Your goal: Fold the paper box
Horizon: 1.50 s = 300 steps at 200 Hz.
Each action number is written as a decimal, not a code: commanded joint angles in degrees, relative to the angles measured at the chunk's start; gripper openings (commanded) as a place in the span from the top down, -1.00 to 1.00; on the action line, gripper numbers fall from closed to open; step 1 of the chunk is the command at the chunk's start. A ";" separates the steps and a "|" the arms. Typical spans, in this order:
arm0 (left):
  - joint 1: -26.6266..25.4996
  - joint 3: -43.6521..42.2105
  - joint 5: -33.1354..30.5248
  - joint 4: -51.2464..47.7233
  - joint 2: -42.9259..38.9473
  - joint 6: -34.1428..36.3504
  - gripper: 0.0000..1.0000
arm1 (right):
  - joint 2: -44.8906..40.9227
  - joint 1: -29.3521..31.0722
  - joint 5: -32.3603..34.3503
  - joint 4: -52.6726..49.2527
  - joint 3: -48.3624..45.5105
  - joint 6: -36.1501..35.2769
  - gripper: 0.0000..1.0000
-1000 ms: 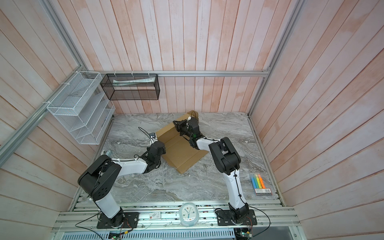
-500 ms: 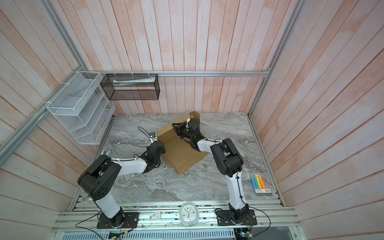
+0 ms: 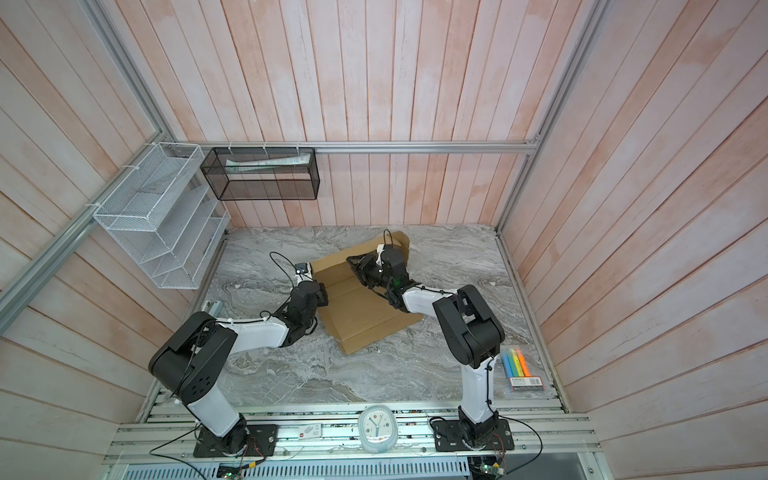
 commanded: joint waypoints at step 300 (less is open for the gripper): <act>3.14 2.56 17.02 4.76 0.10 18.47 1.00 | -0.37 -1.88 -0.63 -16.70 13.61 -29.93 0.61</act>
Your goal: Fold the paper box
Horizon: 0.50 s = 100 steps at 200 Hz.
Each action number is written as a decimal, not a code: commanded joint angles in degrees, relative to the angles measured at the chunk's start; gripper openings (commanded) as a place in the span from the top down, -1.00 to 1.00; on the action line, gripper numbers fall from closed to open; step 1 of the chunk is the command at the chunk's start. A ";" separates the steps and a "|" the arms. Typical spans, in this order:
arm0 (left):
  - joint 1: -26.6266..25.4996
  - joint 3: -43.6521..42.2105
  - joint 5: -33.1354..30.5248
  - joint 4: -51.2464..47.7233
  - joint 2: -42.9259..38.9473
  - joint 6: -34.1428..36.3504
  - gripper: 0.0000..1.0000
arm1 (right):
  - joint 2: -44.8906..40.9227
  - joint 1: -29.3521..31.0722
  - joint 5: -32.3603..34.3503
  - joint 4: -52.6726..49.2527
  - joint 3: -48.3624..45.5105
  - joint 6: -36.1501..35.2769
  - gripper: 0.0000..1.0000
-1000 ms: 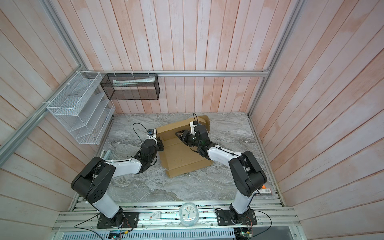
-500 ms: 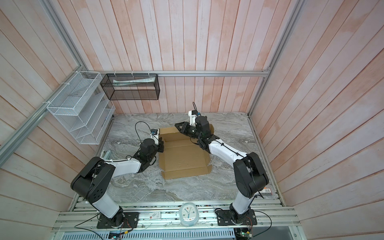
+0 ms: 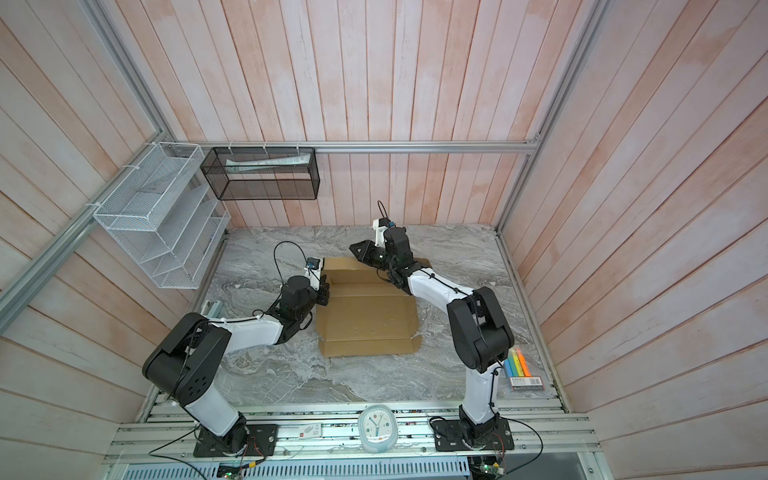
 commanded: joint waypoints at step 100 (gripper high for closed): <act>0.17 2.76 -1.74 0.11 2.74 -3.53 1.00 | 1.69 3.73 4.65 1.35 0.11 1.51 0.63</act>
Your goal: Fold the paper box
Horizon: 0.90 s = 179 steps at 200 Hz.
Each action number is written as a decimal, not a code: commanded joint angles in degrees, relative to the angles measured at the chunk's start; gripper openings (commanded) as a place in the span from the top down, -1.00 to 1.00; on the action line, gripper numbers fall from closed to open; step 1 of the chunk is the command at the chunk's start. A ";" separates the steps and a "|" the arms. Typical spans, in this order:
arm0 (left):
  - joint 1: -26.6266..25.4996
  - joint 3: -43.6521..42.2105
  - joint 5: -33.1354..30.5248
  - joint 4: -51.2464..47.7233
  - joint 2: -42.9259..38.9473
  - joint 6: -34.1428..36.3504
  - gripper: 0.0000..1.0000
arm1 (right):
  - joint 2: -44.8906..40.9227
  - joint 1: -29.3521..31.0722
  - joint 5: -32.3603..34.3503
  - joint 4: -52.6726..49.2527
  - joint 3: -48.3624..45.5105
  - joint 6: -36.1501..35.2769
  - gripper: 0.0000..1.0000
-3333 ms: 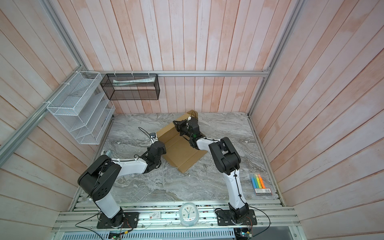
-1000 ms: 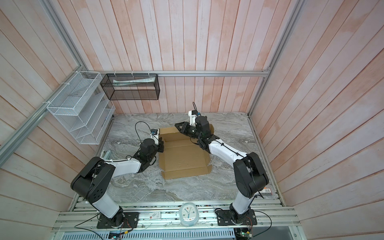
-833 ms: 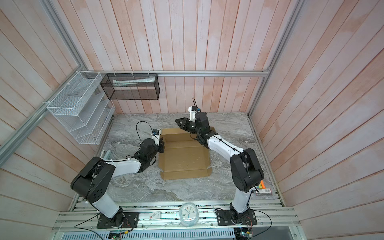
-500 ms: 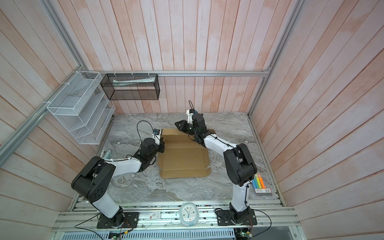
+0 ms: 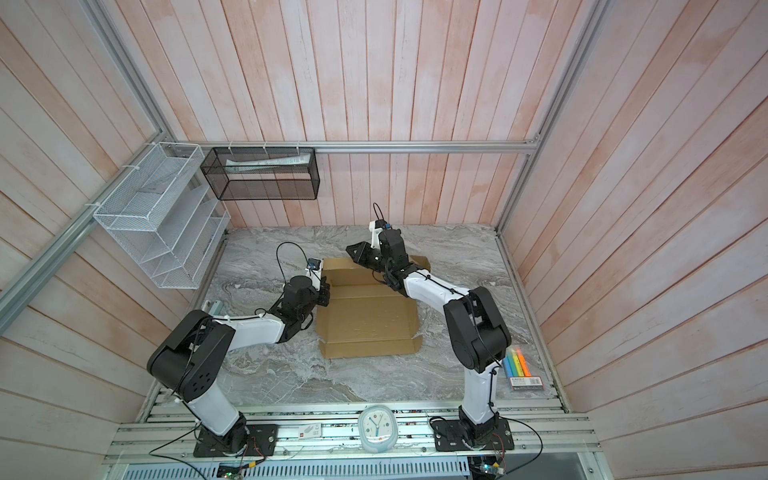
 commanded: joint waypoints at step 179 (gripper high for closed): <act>-0.01 3.82 -2.59 -0.52 2.83 -4.90 0.78 | 5.42 1.87 4.29 -0.32 -1.55 5.08 0.71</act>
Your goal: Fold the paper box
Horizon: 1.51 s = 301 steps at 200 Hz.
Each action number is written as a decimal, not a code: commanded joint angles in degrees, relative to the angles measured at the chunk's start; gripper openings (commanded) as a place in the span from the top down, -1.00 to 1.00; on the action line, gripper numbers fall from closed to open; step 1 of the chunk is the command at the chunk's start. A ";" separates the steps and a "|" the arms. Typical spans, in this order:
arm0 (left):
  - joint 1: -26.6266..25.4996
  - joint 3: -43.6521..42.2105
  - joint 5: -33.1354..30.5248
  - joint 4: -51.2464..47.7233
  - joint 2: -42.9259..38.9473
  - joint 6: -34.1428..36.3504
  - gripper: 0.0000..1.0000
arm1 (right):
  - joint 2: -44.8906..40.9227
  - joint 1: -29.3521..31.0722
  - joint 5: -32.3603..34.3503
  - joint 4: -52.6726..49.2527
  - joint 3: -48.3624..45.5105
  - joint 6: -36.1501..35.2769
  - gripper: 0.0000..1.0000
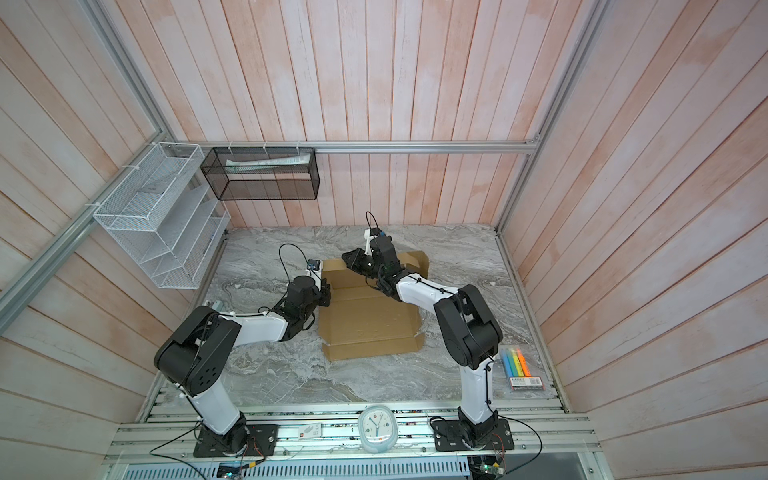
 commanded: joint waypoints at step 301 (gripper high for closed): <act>-0.86 4.14 -0.21 -1.29 3.66 -2.07 0.38 | 2.84 -0.30 2.23 -3.96 -0.99 3.17 0.75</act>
